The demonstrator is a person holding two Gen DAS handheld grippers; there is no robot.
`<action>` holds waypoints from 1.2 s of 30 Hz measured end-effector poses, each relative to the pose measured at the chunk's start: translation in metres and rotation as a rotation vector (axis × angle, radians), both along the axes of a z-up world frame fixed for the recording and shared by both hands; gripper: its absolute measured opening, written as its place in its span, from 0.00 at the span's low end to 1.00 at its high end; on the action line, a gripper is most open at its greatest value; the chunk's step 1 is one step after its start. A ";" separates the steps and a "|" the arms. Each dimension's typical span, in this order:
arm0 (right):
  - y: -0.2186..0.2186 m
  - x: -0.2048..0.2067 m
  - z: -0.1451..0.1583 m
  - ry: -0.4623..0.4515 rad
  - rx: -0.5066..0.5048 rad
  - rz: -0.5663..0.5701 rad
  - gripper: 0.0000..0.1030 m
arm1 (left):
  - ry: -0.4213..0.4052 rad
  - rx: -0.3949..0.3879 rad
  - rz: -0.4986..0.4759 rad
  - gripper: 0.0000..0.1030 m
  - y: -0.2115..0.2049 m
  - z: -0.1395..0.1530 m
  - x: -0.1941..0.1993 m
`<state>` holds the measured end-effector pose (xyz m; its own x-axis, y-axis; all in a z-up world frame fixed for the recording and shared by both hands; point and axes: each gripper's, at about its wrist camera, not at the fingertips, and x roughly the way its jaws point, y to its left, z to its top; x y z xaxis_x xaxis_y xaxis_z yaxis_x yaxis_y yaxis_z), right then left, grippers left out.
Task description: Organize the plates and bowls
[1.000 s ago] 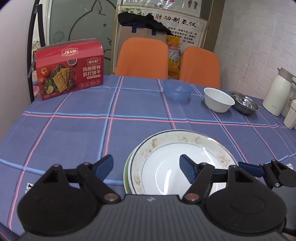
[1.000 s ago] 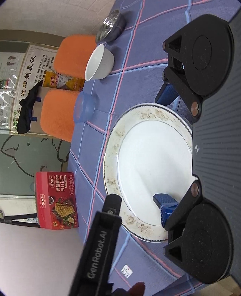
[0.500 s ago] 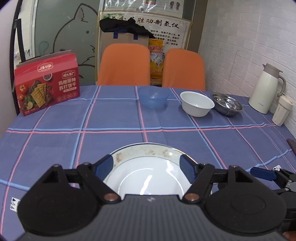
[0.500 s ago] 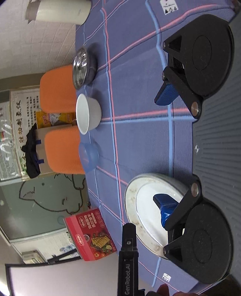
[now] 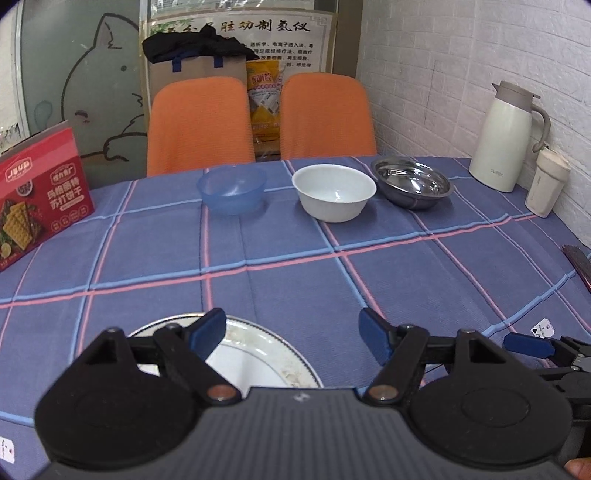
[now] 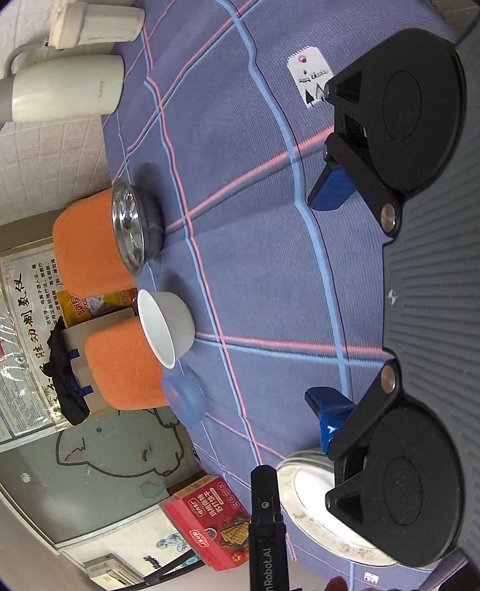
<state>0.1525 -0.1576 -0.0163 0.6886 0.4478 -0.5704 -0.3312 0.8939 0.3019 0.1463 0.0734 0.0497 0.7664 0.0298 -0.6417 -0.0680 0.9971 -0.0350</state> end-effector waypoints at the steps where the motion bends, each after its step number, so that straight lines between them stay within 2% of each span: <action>1: -0.004 0.004 -0.001 0.001 0.006 0.000 0.87 | 0.005 0.003 -0.010 0.70 -0.003 0.000 0.004; 4: -0.015 0.021 0.001 -0.003 0.005 -0.010 0.87 | 0.018 0.009 -0.045 0.70 -0.011 0.003 0.020; 8: -0.030 0.053 0.005 -0.025 -0.008 -0.031 0.87 | 0.039 -0.027 -0.123 0.70 -0.018 0.013 0.051; 12: -0.038 0.098 0.017 -0.070 -0.055 -0.050 0.87 | 0.019 -0.058 -0.225 0.70 -0.032 0.036 0.113; 16: -0.048 0.153 0.028 -0.099 -0.062 -0.094 0.87 | -0.008 -0.046 -0.283 0.70 -0.050 0.047 0.195; 20: -0.049 0.204 0.023 -0.084 -0.090 -0.140 0.87 | 0.051 -0.049 -0.305 0.70 -0.070 0.029 0.288; 25: -0.043 0.254 0.005 0.010 -0.095 -0.137 0.87 | 0.177 -0.060 -0.247 0.70 -0.078 -0.016 0.367; 31: -0.028 0.282 -0.007 0.043 -0.148 -0.117 0.87 | 0.215 -0.054 -0.238 0.70 -0.085 -0.035 0.399; 36: -0.010 0.281 -0.010 -0.012 -0.281 -0.086 0.88 | 0.228 0.006 -0.276 0.69 -0.094 -0.043 0.400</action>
<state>0.4331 -0.1680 -0.0268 0.7246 0.2134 -0.6553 -0.2532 0.9668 0.0348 0.5461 -0.0208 0.0064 0.5828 -0.1544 -0.7978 0.1985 0.9791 -0.0444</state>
